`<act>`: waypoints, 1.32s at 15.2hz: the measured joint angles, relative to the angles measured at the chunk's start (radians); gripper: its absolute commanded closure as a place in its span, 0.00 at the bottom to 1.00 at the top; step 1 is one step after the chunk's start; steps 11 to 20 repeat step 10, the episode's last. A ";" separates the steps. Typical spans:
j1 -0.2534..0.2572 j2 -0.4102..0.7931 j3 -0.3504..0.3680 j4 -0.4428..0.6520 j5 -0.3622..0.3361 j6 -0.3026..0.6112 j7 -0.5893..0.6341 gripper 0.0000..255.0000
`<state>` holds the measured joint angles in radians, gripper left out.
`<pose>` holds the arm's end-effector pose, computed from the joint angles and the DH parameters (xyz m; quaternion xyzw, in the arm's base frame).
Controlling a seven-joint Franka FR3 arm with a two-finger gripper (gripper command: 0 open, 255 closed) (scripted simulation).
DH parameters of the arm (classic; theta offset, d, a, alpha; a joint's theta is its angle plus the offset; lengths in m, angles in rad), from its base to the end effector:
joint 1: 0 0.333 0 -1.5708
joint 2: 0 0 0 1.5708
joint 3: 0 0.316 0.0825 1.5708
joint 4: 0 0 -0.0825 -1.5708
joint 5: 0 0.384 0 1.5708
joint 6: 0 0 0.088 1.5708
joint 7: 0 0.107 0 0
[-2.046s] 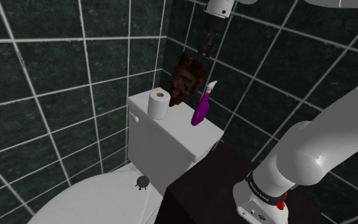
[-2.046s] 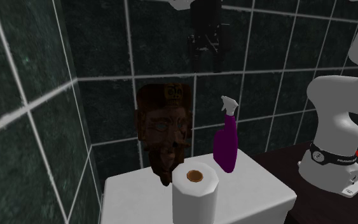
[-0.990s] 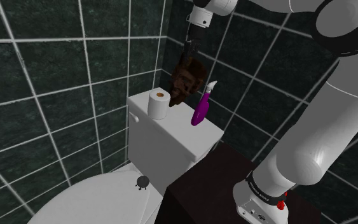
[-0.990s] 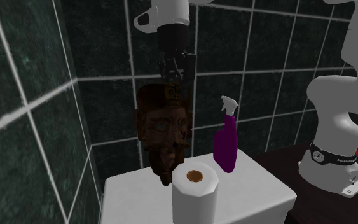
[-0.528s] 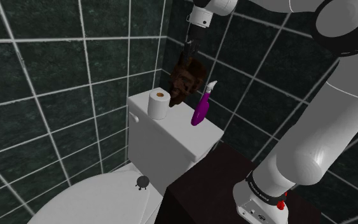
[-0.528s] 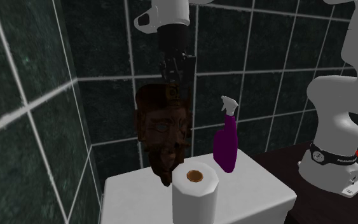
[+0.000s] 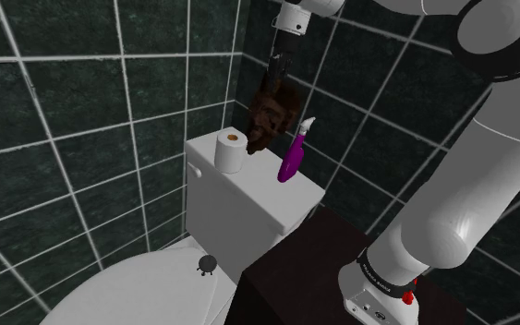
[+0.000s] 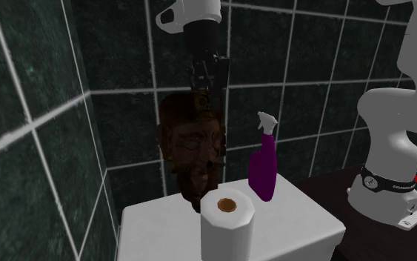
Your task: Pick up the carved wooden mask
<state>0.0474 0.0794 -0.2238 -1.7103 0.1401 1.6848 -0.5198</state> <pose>0.5703 -0.0842 0.5248 -0.9841 -0.1588 0.0276 0.0741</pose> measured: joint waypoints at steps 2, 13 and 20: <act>-0.001 0.004 0.000 0.029 0.001 -0.028 0.001 1.00; -0.008 0.013 0.001 0.142 0.002 -0.137 0.009 1.00; -0.008 0.013 0.001 0.142 0.002 -0.137 0.009 1.00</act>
